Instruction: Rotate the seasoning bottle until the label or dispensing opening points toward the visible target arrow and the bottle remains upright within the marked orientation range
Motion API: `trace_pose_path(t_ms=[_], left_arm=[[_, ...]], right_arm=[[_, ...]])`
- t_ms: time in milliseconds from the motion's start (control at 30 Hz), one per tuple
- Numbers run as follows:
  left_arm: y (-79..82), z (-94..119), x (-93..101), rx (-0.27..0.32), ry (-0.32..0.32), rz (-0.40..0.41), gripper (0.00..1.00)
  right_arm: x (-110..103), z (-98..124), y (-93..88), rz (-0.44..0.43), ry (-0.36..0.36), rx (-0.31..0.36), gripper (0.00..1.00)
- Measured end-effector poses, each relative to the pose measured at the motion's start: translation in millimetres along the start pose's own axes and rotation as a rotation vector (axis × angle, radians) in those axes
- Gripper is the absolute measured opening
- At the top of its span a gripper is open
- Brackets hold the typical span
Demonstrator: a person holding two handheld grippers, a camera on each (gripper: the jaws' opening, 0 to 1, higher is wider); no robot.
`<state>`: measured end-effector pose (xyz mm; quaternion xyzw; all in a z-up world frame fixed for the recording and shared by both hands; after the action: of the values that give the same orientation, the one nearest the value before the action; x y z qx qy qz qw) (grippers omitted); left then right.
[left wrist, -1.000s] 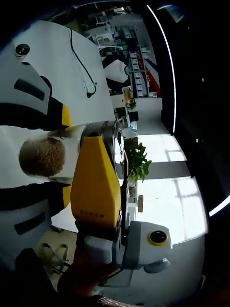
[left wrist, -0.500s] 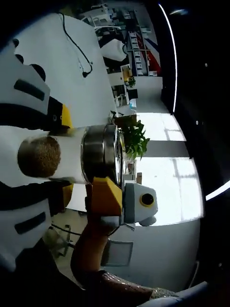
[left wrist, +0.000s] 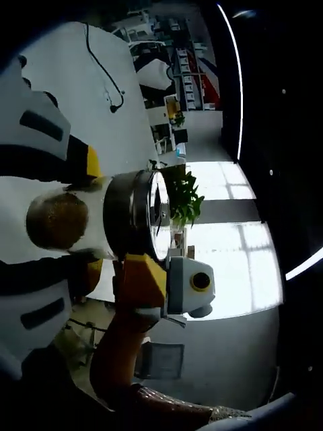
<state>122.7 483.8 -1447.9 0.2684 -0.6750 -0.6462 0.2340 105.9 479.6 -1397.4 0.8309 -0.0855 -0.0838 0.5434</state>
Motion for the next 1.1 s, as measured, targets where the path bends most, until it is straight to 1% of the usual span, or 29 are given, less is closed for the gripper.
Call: trace_pose_path(t_ms=[33,100,133,167,200,233,267,300,333,467,567,600,667,700,733,767,800,900,967,1000,1100], left_arm=[[-1.2,0.7,-4.8,-0.011,0.033,-0.016,0.44],[-3.4,1.9,-13.1,-0.028,0.089,-0.039,0.44],[-5.3,2.4,-17.4,-0.038,0.122,-0.038,0.44],[-6.2,2.1,-18.1,-0.041,0.129,-0.040,0.44],[-6.7,1.9,-18.4,-0.043,0.132,-0.043,0.44],[-8.0,1.9,-19.7,-0.048,0.148,-0.055,0.44],[-8.2,2.1,-20.0,-0.049,0.151,-0.057,0.44],[-8.7,2.9,-21.4,-0.052,0.161,-0.061,0.44],[-9.3,3.4,-22.3,-0.055,0.165,-0.063,0.44],[-13.3,6.0,-23.5,-0.068,0.159,-0.063,0.44],[-11.2,7.6,-21.6,-0.053,0.137,-0.069,0.44],[-9.9,7.8,-20.9,-0.048,0.128,-0.069,0.44],[-6.2,7.1,-17.9,-0.032,0.090,-0.057,0.43],[-4.3,6.8,-15.8,-0.022,0.066,-0.045,0.43],[-3.4,6.7,-14.8,-0.019,0.055,-0.043,0.43],[-2.6,6.5,-12.8,-0.020,0.034,-0.036,0.43],[-2.1,6.2,-11.0,-0.019,0.017,-0.033,0.43],[0.6,5.8,-3.2,-0.003,-0.047,0.007,0.43],[2.3,6.6,-1.8,0.002,-0.077,0.010,0.43],[2.6,6.7,-0.8,0.004,-0.084,0.011,0.43],[6.8,7.6,7.5,0.028,-0.156,0.064,0.43]], right_arm=[[1.4,-1.0,-1.2,0.013,-0.019,-0.007,0.36],[4.7,-4.5,-5.5,0.086,-0.086,-0.032,0.36],[7.1,-8.4,-11.0,0.134,-0.147,-0.061,0.36],[8.0,-11.0,-12.5,0.144,-0.177,-0.063,0.36],[8.3,-12.2,-13.3,0.147,-0.191,-0.063,0.36],[10.2,-15.2,-15.6,0.148,-0.250,-0.060,0.37],[10.6,-15.8,-15.8,0.146,-0.263,-0.057,0.37],[12.7,-17.3,-16.5,0.125,-0.308,-0.036,0.37],[13.4,-17.9,-17.5,0.114,-0.319,-0.026,0.37],[17.1,-15.8,-21.3,0.086,-0.311,-0.035,0.37],[17.6,-13.5,-18.6,0.059,-0.278,-0.033,0.36],[16.7,-12.7,-17.1,0.057,-0.250,-0.036,0.36],[16.3,-11.4,-13.9,0.058,-0.210,-0.032,0.36],[15.0,-10.3,-11.7,0.053,-0.174,-0.035,0.36],[14.8,-9.7,-10.4,0.049,-0.154,-0.036,0.36],[16.4,-7.3,-8.6,0.042,-0.115,-0.044,0.36],[16.0,-6.4,-7.7,0.041,-0.090,-0.047,0.36],[10.8,-3.5,-3.8,0.011,0.008,-0.039,0.36],[6.4,-1.9,-1.2,-0.011,0.070,-0.033,0.36],[6.3,-1.5,-0.7,-0.013,0.078,-0.032,0.36],[1.1,0.5,3.6,-0.039,0.149,-0.019,0.36]])
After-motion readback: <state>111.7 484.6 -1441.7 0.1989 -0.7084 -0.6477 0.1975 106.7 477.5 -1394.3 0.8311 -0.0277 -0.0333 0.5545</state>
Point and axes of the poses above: the point that each gripper's makers call its tool centre point, and the gripper's own axes: z roughly backward along the fingers, x roughly to its right, y roughly out of its top, the point moved 2 cm from there along z, roughly backward along the fingers, and after that the axes turned 13 degrees about x, right-handed, at the moved point
